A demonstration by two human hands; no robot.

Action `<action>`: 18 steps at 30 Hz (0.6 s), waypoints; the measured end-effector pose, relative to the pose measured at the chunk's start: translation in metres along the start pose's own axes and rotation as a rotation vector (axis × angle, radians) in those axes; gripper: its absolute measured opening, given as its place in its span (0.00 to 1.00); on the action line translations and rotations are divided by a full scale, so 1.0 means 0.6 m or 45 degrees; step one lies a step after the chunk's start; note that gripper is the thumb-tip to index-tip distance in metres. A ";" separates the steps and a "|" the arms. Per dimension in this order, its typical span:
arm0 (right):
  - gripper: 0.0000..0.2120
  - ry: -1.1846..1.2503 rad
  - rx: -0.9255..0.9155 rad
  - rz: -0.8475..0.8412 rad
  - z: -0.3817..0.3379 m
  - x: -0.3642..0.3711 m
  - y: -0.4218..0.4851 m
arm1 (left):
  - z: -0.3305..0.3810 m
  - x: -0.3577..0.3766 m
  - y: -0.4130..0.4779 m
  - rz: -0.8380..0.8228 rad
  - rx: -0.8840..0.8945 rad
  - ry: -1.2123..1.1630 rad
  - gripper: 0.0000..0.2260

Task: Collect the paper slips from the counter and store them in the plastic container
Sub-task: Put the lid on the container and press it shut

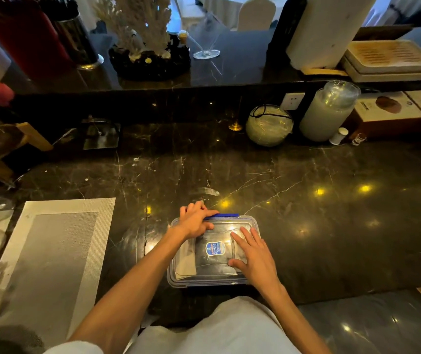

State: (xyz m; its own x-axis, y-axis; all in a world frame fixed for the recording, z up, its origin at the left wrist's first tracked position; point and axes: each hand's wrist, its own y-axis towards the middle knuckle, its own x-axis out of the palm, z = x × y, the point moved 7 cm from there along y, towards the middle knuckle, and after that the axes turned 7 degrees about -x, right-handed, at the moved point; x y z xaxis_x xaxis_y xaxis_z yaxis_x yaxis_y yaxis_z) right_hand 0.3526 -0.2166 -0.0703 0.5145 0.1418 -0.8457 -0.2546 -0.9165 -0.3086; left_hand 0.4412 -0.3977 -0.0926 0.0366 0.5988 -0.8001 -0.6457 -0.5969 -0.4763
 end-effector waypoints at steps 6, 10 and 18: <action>0.35 -0.008 -0.008 -0.003 -0.001 -0.002 -0.001 | 0.008 -0.006 0.006 0.057 -0.025 -0.014 0.20; 0.35 0.015 0.001 0.005 -0.001 -0.002 -0.002 | 0.013 -0.007 0.007 0.082 -0.031 0.006 0.19; 0.34 0.058 -0.064 0.030 0.004 -0.002 -0.001 | 0.034 -0.010 -0.060 0.354 0.059 0.077 0.19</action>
State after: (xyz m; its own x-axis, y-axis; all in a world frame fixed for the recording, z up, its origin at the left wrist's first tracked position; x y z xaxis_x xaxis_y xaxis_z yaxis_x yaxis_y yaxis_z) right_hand 0.3502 -0.2154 -0.0701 0.5461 0.1038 -0.8313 -0.2264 -0.9371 -0.2658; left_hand 0.4483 -0.3692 -0.0631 -0.1023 0.3818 -0.9186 -0.6712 -0.7080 -0.2196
